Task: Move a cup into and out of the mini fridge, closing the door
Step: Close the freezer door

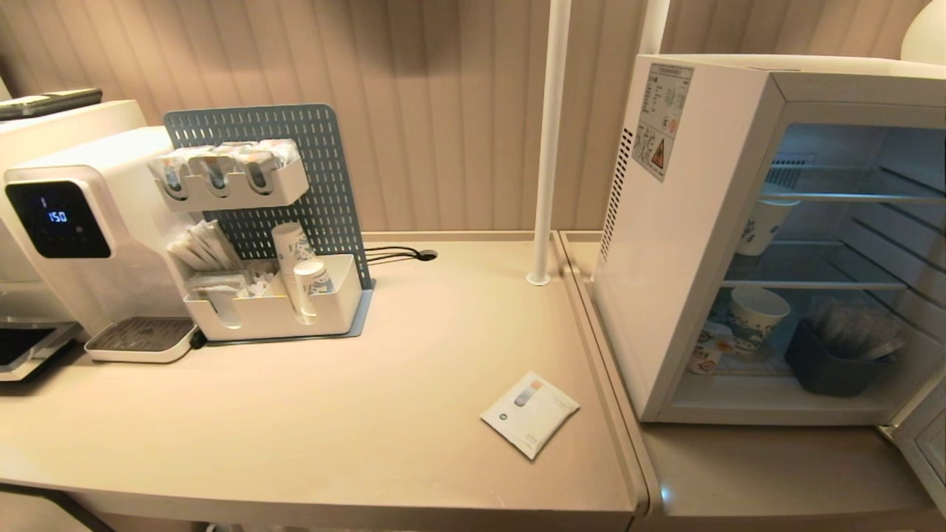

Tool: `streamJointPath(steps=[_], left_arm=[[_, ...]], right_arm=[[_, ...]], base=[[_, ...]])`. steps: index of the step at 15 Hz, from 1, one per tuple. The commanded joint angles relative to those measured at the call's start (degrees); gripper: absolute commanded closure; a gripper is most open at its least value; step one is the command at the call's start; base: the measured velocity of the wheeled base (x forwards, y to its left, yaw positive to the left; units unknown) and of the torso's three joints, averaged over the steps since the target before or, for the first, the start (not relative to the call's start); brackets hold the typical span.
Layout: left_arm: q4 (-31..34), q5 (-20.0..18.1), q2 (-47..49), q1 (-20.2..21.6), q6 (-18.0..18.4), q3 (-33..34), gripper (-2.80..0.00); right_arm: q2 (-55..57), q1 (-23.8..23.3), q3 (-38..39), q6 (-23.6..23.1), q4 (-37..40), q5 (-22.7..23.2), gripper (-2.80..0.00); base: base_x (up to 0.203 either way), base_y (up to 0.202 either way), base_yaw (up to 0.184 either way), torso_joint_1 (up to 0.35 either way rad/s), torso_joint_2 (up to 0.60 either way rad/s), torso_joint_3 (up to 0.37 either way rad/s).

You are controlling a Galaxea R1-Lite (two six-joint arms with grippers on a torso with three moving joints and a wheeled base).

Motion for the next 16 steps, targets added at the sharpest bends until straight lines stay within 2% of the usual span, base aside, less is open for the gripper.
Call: streamJointPath(steps=[1, 16], left_arm=[[-0.01, 0.01, 0.00, 0.04, -0.02, 0.09, 0.00], [-0.01, 0.04, 0.00, 0.04, -0.02, 0.09, 0.00]], right_arm=[[0.07, 0.02, 0.09, 0.18, -0.05, 0.02, 0.00], [0.07, 0.02, 0.03, 0.14, -0.23, 0.08, 0.00]], base=[[0.000, 0.000, 0.000, 0.000, 0.00, 0.000], [-0.183, 0.000, -0.001, 0.004, 0.00, 0.003]])
